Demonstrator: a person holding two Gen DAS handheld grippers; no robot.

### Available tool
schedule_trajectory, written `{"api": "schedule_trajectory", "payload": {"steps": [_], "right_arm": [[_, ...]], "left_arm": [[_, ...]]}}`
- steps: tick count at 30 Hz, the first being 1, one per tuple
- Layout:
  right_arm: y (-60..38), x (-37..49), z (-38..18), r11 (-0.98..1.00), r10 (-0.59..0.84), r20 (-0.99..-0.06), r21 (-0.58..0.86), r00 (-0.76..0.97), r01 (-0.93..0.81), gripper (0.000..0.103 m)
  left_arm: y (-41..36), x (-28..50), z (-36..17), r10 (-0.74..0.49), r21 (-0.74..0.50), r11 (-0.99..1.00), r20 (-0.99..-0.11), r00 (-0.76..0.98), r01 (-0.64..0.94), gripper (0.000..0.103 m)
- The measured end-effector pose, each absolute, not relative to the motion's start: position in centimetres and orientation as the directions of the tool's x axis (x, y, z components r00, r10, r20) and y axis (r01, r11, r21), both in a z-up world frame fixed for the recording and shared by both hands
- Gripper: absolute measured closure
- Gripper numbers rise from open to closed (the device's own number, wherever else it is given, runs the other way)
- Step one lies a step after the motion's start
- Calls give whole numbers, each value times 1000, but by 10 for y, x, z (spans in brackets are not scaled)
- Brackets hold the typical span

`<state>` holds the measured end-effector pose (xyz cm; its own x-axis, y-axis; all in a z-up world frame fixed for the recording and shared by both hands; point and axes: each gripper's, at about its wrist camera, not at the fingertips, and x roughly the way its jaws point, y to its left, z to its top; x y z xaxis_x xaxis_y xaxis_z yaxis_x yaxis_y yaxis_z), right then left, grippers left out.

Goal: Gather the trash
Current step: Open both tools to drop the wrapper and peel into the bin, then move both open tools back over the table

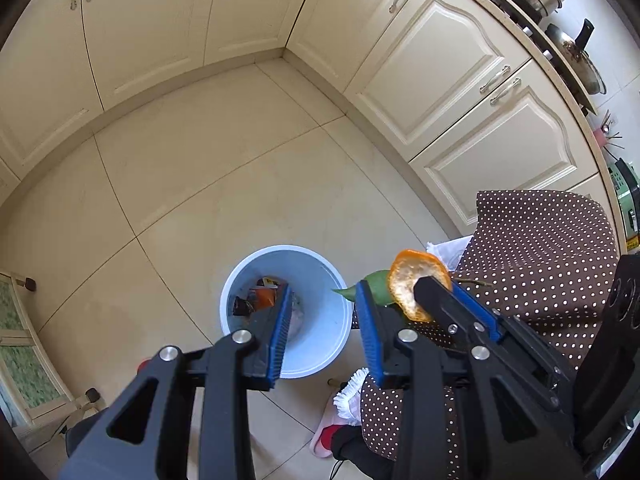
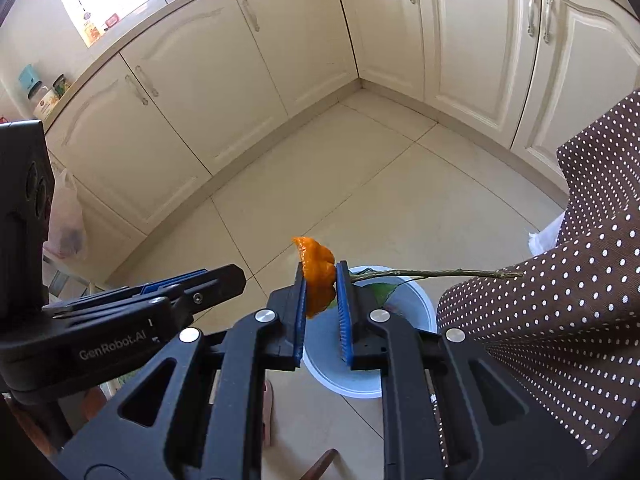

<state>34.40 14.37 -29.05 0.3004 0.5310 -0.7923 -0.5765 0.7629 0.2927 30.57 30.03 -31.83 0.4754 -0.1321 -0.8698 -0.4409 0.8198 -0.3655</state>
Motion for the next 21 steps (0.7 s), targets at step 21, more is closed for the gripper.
{"api": "schedule_trajectory", "payload": {"steps": [21], "right_arm": [[79, 323, -207, 823, 500, -692, 194, 520, -533, 62]], "left_arm": [[253, 286, -226, -89, -349, 874, -798, 596, -338, 70]]}}
